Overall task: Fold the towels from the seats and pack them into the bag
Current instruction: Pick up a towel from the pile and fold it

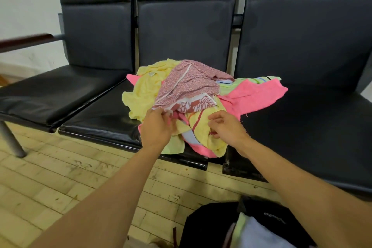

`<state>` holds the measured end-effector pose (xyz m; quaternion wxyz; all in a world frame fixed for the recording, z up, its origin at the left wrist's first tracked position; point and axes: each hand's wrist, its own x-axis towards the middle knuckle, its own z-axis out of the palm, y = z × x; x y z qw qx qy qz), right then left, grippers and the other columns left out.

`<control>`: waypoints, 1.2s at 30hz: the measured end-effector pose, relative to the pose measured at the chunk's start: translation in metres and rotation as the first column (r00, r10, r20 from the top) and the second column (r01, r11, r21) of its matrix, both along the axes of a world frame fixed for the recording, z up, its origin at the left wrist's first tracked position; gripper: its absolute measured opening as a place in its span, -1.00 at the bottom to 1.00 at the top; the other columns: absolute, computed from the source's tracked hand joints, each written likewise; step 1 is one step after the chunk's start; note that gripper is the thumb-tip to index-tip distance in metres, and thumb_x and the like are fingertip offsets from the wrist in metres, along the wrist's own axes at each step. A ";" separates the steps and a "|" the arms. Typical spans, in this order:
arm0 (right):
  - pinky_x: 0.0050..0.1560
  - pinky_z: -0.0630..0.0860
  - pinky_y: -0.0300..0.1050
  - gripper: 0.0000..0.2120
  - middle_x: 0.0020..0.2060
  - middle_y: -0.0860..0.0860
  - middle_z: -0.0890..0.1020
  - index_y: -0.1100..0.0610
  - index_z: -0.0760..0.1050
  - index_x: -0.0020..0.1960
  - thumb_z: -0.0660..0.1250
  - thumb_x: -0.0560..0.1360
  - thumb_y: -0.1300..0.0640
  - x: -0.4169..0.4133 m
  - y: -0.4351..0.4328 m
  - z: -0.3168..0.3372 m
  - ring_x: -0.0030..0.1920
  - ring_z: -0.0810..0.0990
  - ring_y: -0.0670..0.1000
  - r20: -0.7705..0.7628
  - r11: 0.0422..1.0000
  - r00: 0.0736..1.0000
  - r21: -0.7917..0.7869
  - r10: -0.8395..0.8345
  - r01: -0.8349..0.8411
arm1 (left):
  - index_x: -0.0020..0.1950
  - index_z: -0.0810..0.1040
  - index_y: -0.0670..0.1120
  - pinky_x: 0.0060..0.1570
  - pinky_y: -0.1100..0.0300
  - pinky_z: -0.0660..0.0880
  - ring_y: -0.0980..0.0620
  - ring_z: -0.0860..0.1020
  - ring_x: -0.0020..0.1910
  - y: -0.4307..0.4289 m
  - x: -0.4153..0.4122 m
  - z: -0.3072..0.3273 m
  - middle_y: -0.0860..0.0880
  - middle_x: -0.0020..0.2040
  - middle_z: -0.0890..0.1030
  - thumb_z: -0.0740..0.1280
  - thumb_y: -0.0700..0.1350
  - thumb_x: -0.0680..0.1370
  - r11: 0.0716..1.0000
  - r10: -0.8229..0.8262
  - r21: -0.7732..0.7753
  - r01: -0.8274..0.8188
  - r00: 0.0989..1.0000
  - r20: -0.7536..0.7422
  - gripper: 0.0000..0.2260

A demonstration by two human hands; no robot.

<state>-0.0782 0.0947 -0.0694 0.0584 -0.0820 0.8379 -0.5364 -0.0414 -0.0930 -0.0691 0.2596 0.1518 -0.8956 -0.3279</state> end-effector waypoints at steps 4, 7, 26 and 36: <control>0.19 0.54 0.06 -0.87 -0.01 -0.02 0.56 0.08 0.50 0.11 0.28 0.57 0.17 0.003 0.001 0.004 0.06 0.58 0.03 0.020 1.000 1.000 -0.017 -0.007 0.008 | 0.01 0.52 -0.17 -0.07 0.05 0.40 -0.06 0.48 -0.10 0.017 0.007 0.026 -0.07 -0.09 0.55 0.15 -0.11 0.62 0.911 0.004 0.412 0.018 0.999 -0.051 -0.80; 0.11 0.57 -0.01 -0.91 -0.03 0.01 0.61 0.07 0.53 0.03 0.26 0.58 0.18 0.009 -0.001 0.011 -0.04 0.60 -0.01 0.017 0.998 1.000 -0.059 -0.020 0.021 | -0.07 0.52 -0.16 -0.05 -0.04 0.47 -0.09 0.53 -0.10 0.025 0.016 0.043 -0.12 -0.09 0.60 0.16 -0.11 0.57 0.820 -0.052 0.564 0.099 0.994 -0.099 -0.82; 0.07 0.59 0.12 -0.62 -0.03 0.23 0.62 0.26 0.46 0.30 0.22 0.49 0.35 0.014 0.040 0.061 0.00 0.63 0.19 0.455 0.687 0.875 -0.585 -0.162 0.432 | -0.17 0.57 -0.15 0.09 0.06 0.46 -0.10 0.61 -0.06 0.091 0.039 0.061 -0.11 -0.11 0.67 0.25 -0.02 0.50 0.585 -0.569 0.698 0.414 0.822 -0.010 -0.77; -0.13 0.59 -0.01 -0.74 -0.19 0.17 0.68 0.25 0.55 0.10 0.25 0.44 0.28 0.081 0.158 0.102 -0.18 0.65 0.15 0.342 0.800 0.929 -0.514 -0.140 0.310 | 0.15 0.47 -0.16 0.04 0.05 0.54 -0.09 0.58 0.06 0.169 0.027 0.052 -0.17 0.13 0.54 0.21 -0.09 0.59 0.199 -0.500 0.962 0.188 0.863 -0.065 -0.80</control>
